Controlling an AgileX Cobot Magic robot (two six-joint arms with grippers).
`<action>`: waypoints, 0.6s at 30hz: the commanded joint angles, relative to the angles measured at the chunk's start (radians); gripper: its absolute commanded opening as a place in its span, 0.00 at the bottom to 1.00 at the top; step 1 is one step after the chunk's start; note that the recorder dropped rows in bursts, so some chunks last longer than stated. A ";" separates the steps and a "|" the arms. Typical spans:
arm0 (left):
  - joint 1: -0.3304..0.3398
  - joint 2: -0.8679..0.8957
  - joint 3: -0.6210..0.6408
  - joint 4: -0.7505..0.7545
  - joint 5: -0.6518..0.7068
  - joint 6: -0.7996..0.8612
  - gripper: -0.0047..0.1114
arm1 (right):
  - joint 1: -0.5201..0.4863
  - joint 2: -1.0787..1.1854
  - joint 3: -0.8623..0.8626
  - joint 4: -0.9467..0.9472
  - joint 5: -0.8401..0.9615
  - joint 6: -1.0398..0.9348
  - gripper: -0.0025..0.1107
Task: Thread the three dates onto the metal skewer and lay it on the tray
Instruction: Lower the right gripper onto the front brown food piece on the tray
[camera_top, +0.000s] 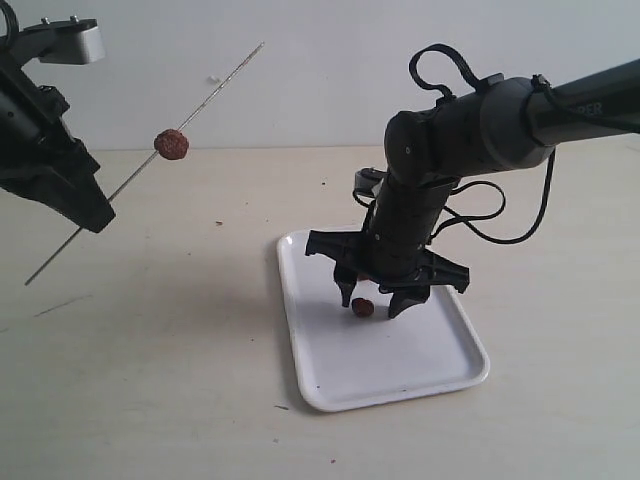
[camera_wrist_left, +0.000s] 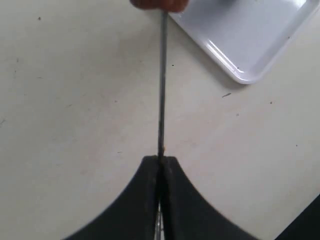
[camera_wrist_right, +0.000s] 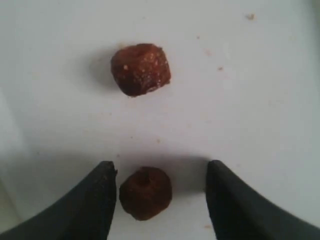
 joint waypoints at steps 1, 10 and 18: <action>0.001 -0.008 0.000 -0.013 -0.009 0.008 0.04 | 0.000 0.002 -0.006 0.001 -0.009 -0.010 0.46; 0.001 -0.008 0.000 -0.015 -0.009 0.008 0.04 | 0.000 0.002 -0.006 0.028 0.000 -0.034 0.33; 0.001 -0.008 0.000 -0.015 -0.009 0.008 0.04 | 0.000 0.002 -0.006 0.038 0.000 -0.037 0.32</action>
